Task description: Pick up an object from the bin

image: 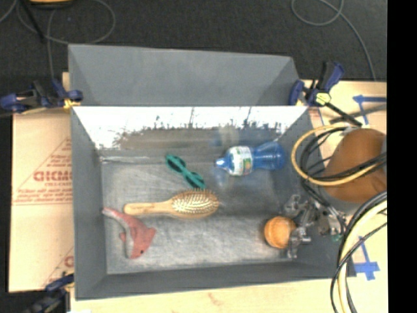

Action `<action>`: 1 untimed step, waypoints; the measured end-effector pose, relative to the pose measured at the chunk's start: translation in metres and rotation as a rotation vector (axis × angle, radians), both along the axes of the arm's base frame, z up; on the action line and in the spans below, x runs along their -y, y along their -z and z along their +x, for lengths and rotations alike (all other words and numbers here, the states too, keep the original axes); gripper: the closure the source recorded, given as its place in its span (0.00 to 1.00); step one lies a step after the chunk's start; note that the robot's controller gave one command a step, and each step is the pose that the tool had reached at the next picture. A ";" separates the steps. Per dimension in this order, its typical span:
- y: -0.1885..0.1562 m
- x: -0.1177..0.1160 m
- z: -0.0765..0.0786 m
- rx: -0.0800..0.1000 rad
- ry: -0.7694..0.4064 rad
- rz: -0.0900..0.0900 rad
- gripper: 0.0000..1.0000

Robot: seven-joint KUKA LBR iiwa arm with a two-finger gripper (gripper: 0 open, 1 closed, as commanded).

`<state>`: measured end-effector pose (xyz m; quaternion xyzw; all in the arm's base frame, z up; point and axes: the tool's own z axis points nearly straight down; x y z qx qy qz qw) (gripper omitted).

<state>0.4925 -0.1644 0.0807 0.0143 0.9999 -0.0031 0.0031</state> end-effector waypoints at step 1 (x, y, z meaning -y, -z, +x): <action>0.000 0.000 0.000 0.000 -0.002 -0.001 1.00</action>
Offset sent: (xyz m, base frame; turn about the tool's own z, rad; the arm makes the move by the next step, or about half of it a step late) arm 0.0046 0.0143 0.0623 -0.0103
